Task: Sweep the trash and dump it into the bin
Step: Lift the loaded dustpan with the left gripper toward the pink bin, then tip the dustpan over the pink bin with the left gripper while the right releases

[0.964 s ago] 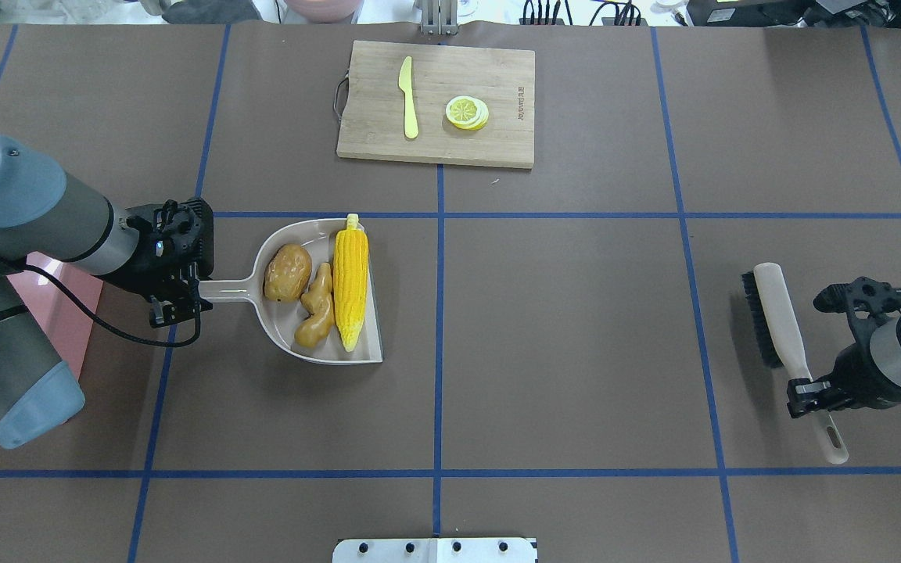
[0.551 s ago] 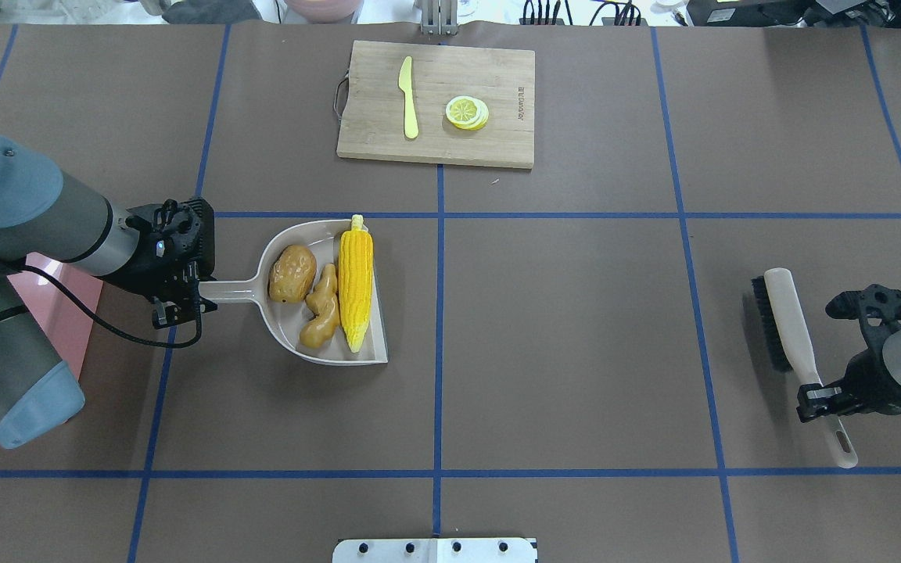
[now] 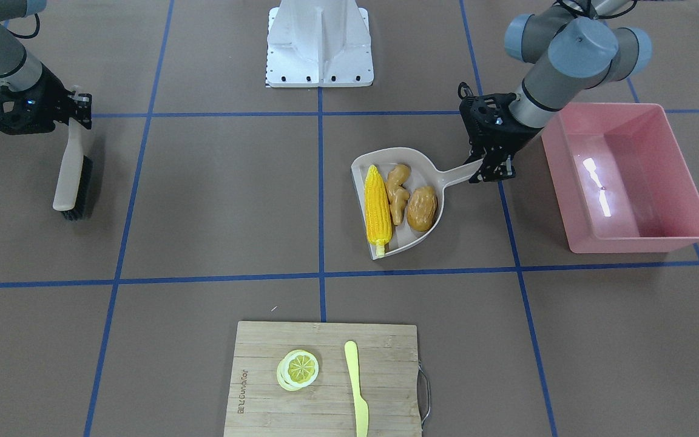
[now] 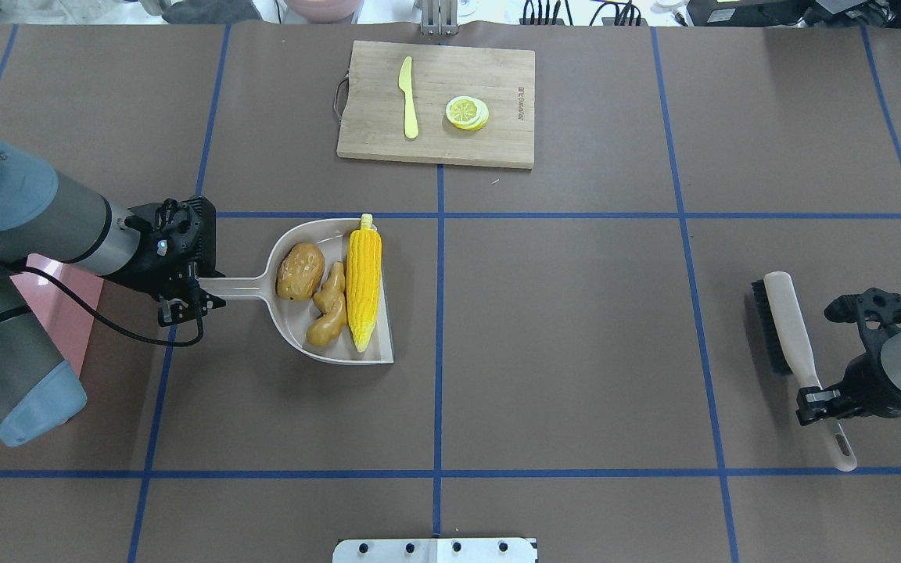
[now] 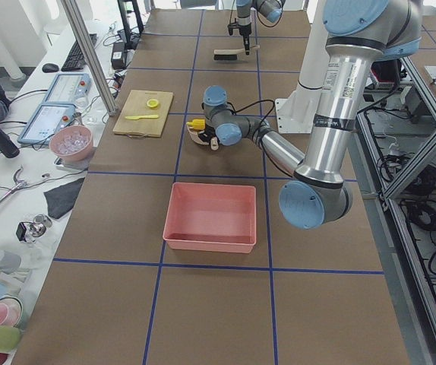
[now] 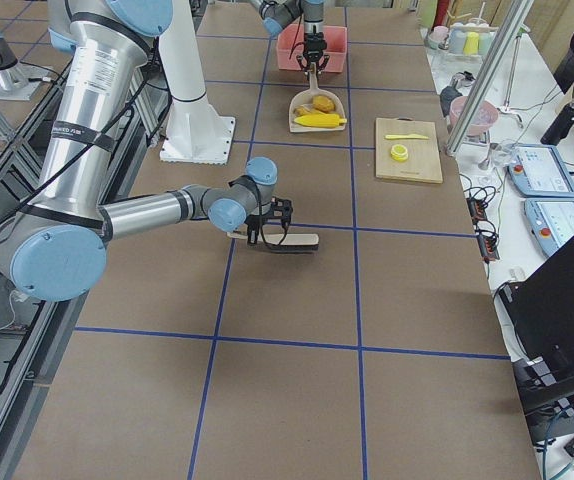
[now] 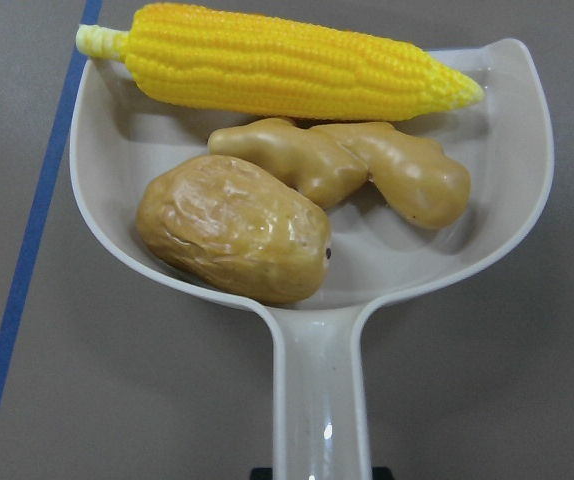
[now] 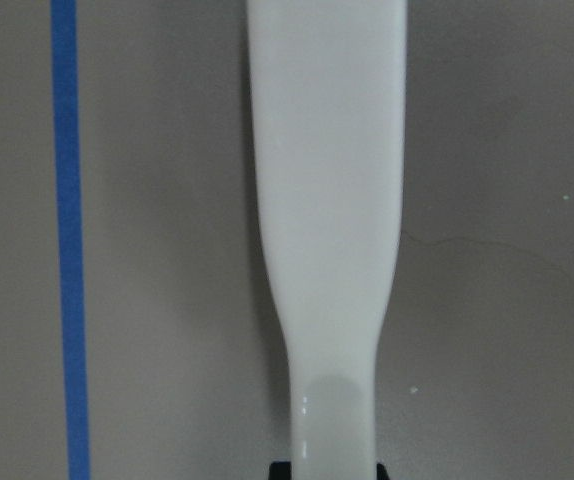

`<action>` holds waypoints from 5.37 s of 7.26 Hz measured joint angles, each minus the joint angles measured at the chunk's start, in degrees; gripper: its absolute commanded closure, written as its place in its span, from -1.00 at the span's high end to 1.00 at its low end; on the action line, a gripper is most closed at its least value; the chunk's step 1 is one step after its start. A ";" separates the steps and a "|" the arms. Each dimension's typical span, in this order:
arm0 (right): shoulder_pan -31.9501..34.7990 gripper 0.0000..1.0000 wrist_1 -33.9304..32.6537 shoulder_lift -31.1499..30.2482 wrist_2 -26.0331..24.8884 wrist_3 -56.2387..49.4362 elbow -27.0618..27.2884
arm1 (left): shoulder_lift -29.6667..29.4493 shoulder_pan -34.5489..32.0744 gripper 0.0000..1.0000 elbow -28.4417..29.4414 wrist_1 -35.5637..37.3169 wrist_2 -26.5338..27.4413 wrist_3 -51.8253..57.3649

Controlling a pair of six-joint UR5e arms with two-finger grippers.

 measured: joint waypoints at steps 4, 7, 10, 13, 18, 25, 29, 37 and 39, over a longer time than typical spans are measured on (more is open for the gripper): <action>-1.46 -1.00 0.03 0.10 -0.03 0.79 0.28 | 0.36 0.09 -1.00 3.22 -10.87 -1.25 -3.03; -1.89 -1.00 0.03 0.30 0.21 1.13 1.09 | 0.71 0.10 -1.00 5.14 -17.92 -1.88 -6.01; -2.02 -1.00 0.07 0.19 0.10 1.38 1.31 | 2.16 -1.39 -1.00 4.34 -25.97 -2.80 -12.76; -2.65 -1.00 0.07 0.04 -0.34 1.79 0.94 | 6.68 -4.73 -1.00 0.16 -33.14 -2.60 -18.40; -3.99 1.00 0.03 0.05 -0.82 2.57 0.62 | 26.17 -19.58 -1.00 -5.23 -45.54 -6.50 -20.59; 4.24 1.00 2.57 0.30 0.09 1.52 1.63 | 45.60 -47.08 -1.00 0.03 -45.37 -30.90 -4.47; 17.97 1.00 2.01 0.20 0.12 -12.77 2.98 | 50.84 -53.65 -1.00 -4.90 -18.94 -33.48 26.11; 37.82 1.00 -13.23 6.03 -2.27 -32.76 -4.58 | 46.68 -62.40 -1.00 -11.52 17.92 -25.97 50.63; 41.26 1.00 -13.42 7.76 0.29 -32.17 -8.59 | 45.70 -62.83 -1.00 -12.35 21.57 -23.28 54.05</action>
